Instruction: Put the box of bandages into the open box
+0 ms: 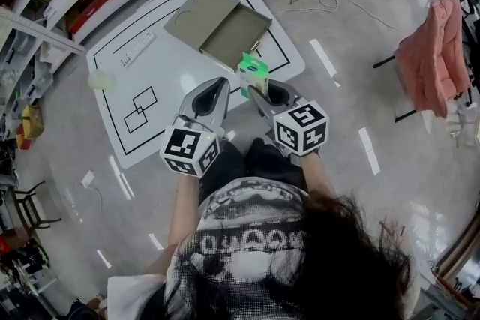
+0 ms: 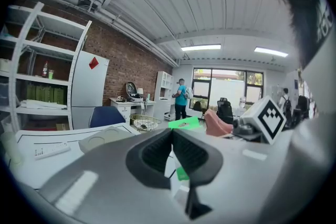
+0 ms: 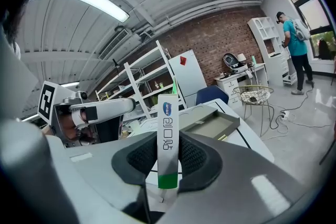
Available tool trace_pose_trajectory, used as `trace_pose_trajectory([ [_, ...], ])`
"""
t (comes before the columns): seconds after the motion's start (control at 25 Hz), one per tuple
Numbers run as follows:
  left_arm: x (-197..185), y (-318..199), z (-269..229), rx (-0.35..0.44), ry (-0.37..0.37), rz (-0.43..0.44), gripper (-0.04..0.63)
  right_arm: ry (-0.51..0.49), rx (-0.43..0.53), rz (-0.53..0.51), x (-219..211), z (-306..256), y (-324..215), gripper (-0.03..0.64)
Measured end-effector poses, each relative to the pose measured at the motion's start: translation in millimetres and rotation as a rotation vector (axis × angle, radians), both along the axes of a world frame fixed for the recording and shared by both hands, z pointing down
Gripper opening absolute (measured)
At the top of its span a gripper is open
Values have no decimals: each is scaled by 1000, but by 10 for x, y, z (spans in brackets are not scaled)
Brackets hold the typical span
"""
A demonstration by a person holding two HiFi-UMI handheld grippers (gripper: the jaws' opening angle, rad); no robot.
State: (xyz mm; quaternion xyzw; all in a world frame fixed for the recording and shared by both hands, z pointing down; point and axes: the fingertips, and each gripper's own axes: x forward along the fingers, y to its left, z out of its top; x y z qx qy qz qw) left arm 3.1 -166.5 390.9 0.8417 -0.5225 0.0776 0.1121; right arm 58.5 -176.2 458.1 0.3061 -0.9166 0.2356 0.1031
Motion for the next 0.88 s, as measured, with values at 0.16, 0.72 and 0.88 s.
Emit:
trace_pose_trajectory([
  [0.16, -58, -11, 30, -5, 1, 4, 0, 2, -23, -3, -82, 65, -25, 92],
  [0.72, -475, -368, -24, 6, 3, 53, 0, 22, -138, 60, -480, 357, -455, 92],
  [0.88, -637, -478, -66, 14, 7, 68, 0, 29, -178, 100, -585, 475, -651, 92],
])
